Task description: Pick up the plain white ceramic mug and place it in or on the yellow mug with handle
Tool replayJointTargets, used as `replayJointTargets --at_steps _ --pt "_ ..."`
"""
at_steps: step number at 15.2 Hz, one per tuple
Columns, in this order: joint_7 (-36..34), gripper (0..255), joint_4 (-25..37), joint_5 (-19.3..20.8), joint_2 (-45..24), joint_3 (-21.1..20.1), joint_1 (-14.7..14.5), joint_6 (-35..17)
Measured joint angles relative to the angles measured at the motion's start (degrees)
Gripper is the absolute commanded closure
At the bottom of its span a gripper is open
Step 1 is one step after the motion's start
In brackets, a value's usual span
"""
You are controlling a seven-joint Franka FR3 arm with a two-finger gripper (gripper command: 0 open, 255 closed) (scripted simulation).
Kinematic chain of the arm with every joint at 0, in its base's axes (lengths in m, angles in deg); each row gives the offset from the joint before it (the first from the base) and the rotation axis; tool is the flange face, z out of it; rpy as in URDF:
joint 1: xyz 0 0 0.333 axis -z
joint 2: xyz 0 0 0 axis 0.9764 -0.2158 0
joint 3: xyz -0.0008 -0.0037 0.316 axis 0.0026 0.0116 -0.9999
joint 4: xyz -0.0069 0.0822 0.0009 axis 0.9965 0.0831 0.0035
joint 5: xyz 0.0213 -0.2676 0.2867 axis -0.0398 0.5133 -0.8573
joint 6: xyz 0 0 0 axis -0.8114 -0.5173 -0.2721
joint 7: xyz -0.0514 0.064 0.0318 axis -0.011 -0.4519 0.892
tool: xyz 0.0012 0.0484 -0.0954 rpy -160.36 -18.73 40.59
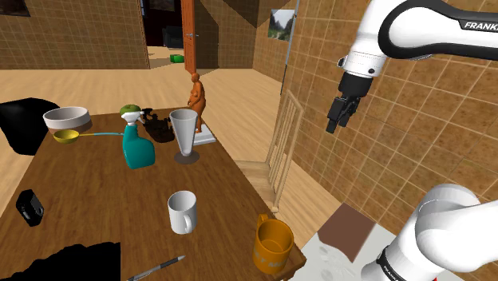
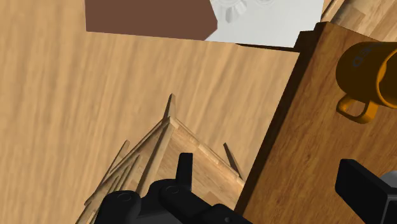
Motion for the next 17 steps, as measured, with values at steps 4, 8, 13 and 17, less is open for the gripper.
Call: replayJointTargets --at_steps 4,8,13,17 --pt "-2.83 0 -0.4 -1.44 -1.75 -2.51 -0.82 -2.11" --pt "-7.95 0 -0.74 -3.73 -5.86 -7.0 -2.26 -6.5" --pt "-14.01 0 0.56 -5.5 -12.44 -12.15 -3.58 -11.81" --pt "-19.04 0 3.84 -5.82 -19.53 -16.15 -4.3 -15.59"
